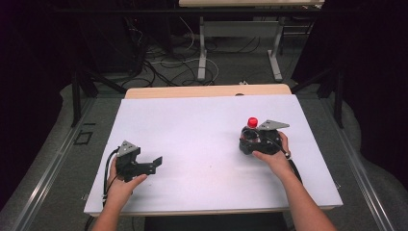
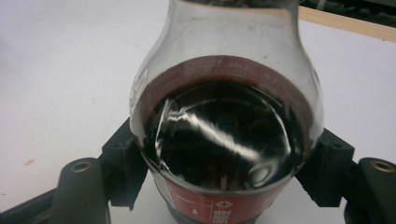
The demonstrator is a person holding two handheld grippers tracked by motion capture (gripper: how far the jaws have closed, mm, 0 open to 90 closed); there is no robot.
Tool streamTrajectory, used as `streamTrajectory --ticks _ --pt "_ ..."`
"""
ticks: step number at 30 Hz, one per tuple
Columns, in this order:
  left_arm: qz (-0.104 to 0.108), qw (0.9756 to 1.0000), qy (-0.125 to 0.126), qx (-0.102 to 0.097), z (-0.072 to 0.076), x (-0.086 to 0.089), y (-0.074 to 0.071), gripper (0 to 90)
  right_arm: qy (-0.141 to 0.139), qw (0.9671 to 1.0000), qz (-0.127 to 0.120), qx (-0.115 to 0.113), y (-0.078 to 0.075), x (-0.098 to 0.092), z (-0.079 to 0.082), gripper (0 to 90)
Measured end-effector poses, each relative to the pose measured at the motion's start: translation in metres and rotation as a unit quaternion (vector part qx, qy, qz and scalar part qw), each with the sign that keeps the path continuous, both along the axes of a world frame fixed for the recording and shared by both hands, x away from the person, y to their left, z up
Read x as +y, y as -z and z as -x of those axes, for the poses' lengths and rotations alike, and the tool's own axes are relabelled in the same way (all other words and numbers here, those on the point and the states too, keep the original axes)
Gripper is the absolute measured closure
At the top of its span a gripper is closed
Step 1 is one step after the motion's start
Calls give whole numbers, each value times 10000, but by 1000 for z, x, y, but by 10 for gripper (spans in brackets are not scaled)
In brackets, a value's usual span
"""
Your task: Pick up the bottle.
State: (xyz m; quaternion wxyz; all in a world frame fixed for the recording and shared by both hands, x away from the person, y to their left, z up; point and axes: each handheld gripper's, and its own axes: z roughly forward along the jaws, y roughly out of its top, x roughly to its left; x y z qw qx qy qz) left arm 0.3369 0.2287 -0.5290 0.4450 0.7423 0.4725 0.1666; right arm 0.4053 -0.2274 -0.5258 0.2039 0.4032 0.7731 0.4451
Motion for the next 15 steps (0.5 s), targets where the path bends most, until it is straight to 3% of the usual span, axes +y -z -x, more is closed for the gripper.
streamTrajectory --ticks 10,11,15 --pt "-37 10000 13 -17 0 -1 0 9 -91 9999 38 -40 -1 -1 1 287" --pt "-52 10000 24 -24 0 -1 0 12 -206 9998 -66 20 -2 0 2 288" --pt "-106 9999 42 -62 0 -2 -1 14 -398 9992 -5 12 -4 5 7 289"
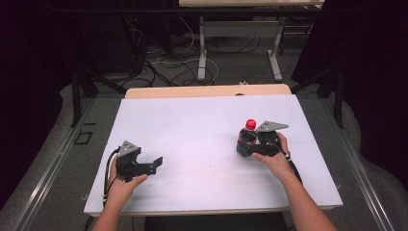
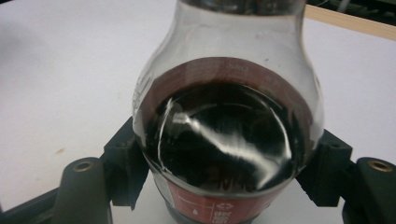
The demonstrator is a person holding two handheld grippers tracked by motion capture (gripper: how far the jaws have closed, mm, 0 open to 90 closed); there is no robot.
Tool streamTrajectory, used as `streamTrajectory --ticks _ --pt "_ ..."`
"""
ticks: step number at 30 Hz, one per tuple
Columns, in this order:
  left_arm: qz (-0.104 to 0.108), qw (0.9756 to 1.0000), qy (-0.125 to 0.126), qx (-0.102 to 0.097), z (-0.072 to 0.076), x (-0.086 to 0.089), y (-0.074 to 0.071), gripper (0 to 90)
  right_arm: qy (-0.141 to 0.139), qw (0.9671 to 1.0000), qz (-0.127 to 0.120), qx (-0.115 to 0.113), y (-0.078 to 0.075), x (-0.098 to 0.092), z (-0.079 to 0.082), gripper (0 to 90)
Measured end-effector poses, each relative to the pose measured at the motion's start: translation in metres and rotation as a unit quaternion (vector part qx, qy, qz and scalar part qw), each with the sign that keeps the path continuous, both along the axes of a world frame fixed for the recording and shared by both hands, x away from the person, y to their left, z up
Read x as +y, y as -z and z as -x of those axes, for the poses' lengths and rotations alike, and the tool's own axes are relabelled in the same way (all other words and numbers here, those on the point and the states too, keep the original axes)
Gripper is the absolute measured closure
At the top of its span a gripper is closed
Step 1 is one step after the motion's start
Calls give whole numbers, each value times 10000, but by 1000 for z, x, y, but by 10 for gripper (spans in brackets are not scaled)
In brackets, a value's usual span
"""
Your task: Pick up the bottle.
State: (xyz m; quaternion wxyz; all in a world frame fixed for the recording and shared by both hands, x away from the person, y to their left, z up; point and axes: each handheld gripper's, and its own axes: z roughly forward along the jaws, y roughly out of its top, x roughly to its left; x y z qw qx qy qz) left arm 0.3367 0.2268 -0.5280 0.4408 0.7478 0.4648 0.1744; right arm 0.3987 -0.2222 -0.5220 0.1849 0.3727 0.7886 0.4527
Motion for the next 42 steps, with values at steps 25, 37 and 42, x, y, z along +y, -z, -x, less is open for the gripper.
streamTrajectory --ticks 25,37,42 --pt "233 9912 1192 -520 15 -52 -47 98 -1710 9851 142 -66 -34 55 60 292" --pt "337 9762 2062 -586 25 -99 -82 198 -2091 9777 172 -96 -32 65 73 293" --pt "313 9734 2196 -578 23 -112 -93 221 -2152 9764 172 -82 -30 68 75 293"
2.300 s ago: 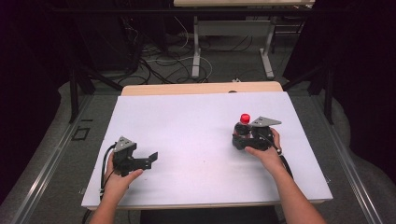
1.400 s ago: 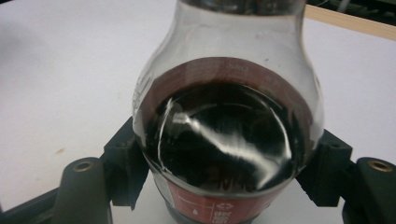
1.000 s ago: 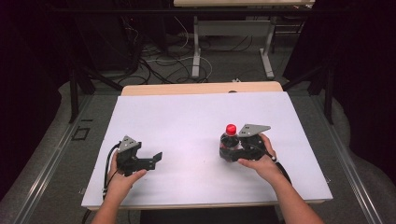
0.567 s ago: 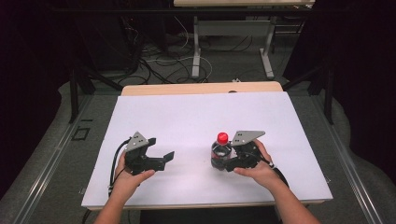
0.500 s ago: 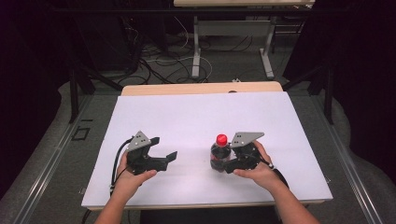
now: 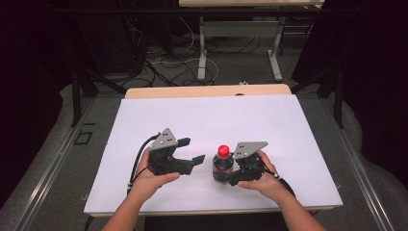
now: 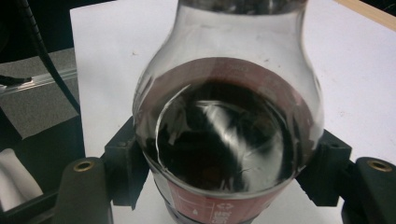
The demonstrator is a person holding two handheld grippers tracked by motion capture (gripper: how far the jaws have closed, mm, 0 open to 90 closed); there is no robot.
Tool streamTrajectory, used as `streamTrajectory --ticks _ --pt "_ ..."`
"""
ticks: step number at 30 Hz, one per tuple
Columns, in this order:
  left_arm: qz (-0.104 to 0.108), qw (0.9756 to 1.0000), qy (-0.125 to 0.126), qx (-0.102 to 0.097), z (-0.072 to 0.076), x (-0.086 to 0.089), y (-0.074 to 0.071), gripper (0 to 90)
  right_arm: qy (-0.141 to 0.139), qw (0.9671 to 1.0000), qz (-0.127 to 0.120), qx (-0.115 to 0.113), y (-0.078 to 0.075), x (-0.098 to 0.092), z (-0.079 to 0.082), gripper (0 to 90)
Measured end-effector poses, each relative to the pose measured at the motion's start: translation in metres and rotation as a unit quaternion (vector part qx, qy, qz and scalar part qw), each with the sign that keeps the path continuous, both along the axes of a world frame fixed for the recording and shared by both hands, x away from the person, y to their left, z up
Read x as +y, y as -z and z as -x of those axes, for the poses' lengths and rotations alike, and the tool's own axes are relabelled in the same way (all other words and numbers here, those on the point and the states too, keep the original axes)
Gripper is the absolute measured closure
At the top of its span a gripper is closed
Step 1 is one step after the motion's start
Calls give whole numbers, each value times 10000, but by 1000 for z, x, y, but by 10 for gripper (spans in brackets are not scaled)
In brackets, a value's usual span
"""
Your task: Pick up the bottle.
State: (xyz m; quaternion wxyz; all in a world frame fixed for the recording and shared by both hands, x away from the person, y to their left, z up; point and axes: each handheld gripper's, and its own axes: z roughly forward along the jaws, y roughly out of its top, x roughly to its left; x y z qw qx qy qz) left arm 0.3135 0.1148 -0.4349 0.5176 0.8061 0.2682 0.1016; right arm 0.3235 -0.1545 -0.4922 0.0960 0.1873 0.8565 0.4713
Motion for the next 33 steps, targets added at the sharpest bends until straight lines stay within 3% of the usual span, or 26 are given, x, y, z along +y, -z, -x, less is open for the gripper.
streamTrajectory --ticks 7,17,18,21,29,33 --pt "-57 9994 350 -35 -2 -18 -10 250 -71 9999 60 69 1 2 2 292" --pt "-147 9982 582 52 -3 -33 -20 274 -96 9999 37 37 1 5 5 292" --pt "-128 9970 753 101 -3 -35 -21 293 -162 9998 88 69 1 5 5 292" --pt "-94 9955 941 89 -3 -39 -23 348 -182 9998 38 63 2 7 5 293" --pt "-105 9925 1200 207 -5 -47 -24 500 -344 9994 -66 74 -1 9 9 292" --pt "-8 9908 1313 336 -4 -51 -24 557 -448 9989 -94 61 -4 11 11 292"
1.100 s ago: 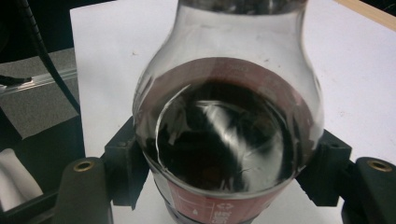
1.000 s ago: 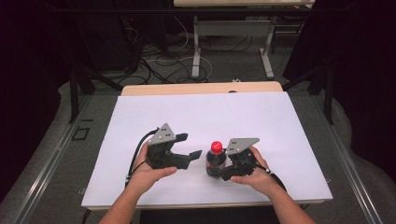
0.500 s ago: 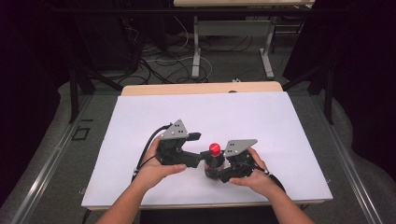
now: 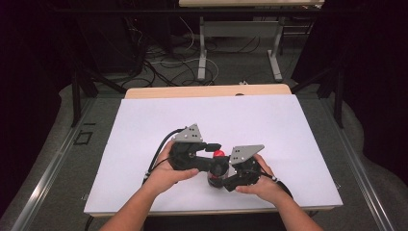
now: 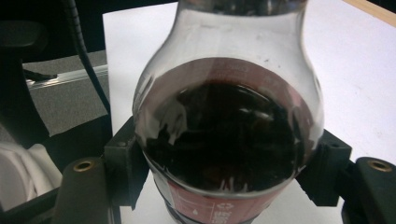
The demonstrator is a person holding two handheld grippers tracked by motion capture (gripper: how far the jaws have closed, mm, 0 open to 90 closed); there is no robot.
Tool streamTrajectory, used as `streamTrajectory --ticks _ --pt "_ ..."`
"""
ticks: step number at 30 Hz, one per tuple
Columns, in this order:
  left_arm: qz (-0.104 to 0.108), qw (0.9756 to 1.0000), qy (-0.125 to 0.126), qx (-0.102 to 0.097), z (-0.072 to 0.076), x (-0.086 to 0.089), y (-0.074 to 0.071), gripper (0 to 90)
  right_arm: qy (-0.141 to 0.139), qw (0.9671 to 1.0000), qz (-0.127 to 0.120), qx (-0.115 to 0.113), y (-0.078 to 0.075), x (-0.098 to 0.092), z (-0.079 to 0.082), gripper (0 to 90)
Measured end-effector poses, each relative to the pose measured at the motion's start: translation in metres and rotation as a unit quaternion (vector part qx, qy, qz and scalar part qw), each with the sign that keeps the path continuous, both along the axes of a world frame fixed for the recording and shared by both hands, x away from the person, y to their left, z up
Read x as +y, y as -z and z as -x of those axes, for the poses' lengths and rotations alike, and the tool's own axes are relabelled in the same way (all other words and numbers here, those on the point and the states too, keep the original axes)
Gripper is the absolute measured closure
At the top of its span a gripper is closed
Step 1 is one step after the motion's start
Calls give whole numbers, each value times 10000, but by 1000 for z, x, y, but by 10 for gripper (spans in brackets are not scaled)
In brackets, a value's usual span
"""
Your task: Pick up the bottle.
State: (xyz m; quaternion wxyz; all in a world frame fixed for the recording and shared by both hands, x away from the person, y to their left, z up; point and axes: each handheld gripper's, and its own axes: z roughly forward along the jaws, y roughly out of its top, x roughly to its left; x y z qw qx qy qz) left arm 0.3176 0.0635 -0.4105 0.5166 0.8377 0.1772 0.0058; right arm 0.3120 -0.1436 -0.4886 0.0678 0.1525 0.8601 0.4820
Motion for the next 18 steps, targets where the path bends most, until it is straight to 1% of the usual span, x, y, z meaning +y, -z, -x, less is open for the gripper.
streamTrajectory --ticks 1,4,5,7,8,11,12,13,14,15,16,17,18 --pt "23 10000 26 7 0 -1 0 559 -14 10000 -11 -39 0 1 0 292" --pt "60 9999 94 47 0 -1 0 586 -69 10000 -29 -21 -1 2 1 292" --pt "72 9998 135 87 0 -2 0 594 -135 9999 -31 -20 -1 3 1 292" --pt "86 9998 142 82 0 -2 0 599 -158 9999 -67 19 0 2 1 292" --pt "43 9999 144 42 0 -1 0 602 -195 9998 -56 52 0 2 1 293" --pt "18 9999 133 -42 2 -1 -1 606 -180 9998 -79 69 0 3 1 293" --pt "18 9999 133 -42 2 -1 -1 607 -179 9998 -90 78 0 3 1 292" --pt "37 9999 87 -67 3 -2 0 607 -179 9998 -90 78 0 3 1 292" --pt "24 9999 64 -80 4 -1 -1 610 -222 9997 -93 30 0 3 0 293" --pt "49 9999 44 -137 4 -2 -1 610 -164 9998 -109 87 -1 3 1 293" --pt "35 9999 -4 -158 5 -2 -1 611 -94 9998 -154 40 0 3 1 293" --pt "26 9998 -56 -188 6 -2 -1 612 -95 9998 -149 74 -1 3 2 293" --pt "12 9996 -188 -210 7 -3 -1 612 -82 9998 -134 89 -1 3 1 293"
